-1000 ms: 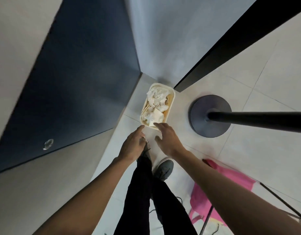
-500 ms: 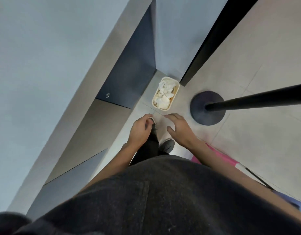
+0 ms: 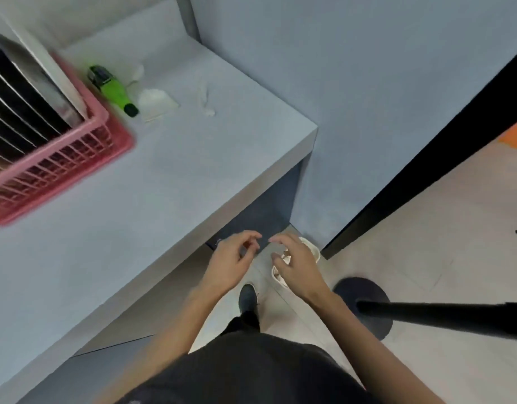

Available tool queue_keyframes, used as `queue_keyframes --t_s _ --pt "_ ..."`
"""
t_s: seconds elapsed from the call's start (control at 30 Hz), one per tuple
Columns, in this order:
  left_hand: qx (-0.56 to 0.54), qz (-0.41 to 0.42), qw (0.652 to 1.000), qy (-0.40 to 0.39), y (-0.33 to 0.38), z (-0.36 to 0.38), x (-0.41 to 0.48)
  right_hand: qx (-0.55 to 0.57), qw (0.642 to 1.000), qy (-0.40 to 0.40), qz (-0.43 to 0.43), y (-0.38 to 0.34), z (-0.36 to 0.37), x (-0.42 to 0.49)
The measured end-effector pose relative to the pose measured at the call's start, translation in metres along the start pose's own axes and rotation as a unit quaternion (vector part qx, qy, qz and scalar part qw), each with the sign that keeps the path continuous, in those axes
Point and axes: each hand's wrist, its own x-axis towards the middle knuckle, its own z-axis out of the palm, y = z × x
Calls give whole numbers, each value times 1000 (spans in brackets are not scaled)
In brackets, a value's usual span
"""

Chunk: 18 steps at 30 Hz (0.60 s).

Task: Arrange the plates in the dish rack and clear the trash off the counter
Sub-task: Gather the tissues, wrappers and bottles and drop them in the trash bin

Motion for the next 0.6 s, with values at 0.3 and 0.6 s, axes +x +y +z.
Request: queue_keyframes --t_s 0.3,0.6 --pt "-44 -6 994 97 4 -99 86 -20 996 7 -84 -66 -4 121" --pt "119 14 977 176 -51 -212 234 -120 990 -29 -75 -69 18 214"
